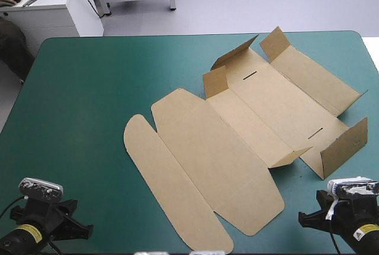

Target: Fold the box

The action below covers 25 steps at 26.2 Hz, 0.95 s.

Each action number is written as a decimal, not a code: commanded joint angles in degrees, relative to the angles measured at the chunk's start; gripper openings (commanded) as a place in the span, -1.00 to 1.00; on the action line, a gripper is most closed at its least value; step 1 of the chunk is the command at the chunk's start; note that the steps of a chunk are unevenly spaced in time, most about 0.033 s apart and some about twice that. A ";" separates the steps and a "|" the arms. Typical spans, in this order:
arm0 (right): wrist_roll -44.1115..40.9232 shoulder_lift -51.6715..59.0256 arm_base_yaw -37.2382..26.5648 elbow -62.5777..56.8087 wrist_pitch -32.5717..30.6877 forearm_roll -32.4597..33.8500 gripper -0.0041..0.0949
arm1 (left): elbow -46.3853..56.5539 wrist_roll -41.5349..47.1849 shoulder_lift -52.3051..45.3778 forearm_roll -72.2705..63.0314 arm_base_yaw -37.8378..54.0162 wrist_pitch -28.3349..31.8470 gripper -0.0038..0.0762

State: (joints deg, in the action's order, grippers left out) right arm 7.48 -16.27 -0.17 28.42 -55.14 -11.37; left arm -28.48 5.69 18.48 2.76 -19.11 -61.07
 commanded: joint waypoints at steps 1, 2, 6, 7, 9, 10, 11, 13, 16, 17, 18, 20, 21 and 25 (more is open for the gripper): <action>0.38 -0.99 0.00 1.54 2.97 -0.52 -0.95 | -1.40 0.04 0.81 -0.03 -0.26 3.20 -0.93; 0.38 -0.99 0.00 1.54 2.97 -0.52 -0.95 | -1.40 0.04 0.81 -0.03 -0.26 3.20 -0.93; 0.38 -0.99 0.00 1.54 2.97 -0.52 -0.95 | -1.40 0.04 0.81 -0.03 -0.26 3.20 -0.93; 0.38 -0.99 0.00 1.54 2.97 -0.52 -0.95 | -1.40 0.04 0.81 -0.03 -0.26 3.20 -0.93; 0.38 -0.99 0.00 1.54 2.97 -0.52 -0.95 | -1.40 0.04 0.81 -0.03 -0.26 3.20 -0.93; 0.38 -0.99 0.00 1.54 2.97 -0.52 -0.95 | -1.40 0.04 0.81 -0.03 -0.26 3.20 -0.93; 0.38 -0.99 0.00 1.54 2.84 -0.52 -0.95 | -1.40 0.04 0.81 -0.03 -0.26 3.20 -0.93; 0.38 -0.99 0.00 1.54 2.15 -0.52 -0.95 | -1.40 0.04 0.81 -0.03 -0.26 3.20 -0.93; 0.00 -1.12 0.00 1.96 1.60 -0.52 -0.95 | -1.40 0.04 0.81 -0.03 -0.26 3.20 -0.93; -0.34 -1.41 0.00 2.37 1.37 -0.52 -0.95 | -1.40 0.04 0.81 -0.03 -0.26 3.20 -0.93; -0.96 -1.84 0.00 3.34 0.95 -0.52 -0.95 | -1.40 0.04 0.81 -0.03 -0.26 3.20 -0.93; -1.81 -3.16 0.00 5.60 -0.61 -0.52 -0.95 | -1.40 0.04 0.81 -0.03 -0.26 3.20 -0.93; -1.93 -5.36 0.00 9.03 -2.69 -0.52 -0.95 | -1.40 0.04 0.81 -0.03 -0.26 3.20 -0.93; -6.66 -14.25 0.00 20.27 -5.95 -0.52 -0.95 | -1.40 0.04 0.81 -0.03 -0.26 3.20 -0.93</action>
State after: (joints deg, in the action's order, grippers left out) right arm 3.24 -26.11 -0.17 43.24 -62.84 -11.37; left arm -28.48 5.64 18.48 2.76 -19.11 -61.01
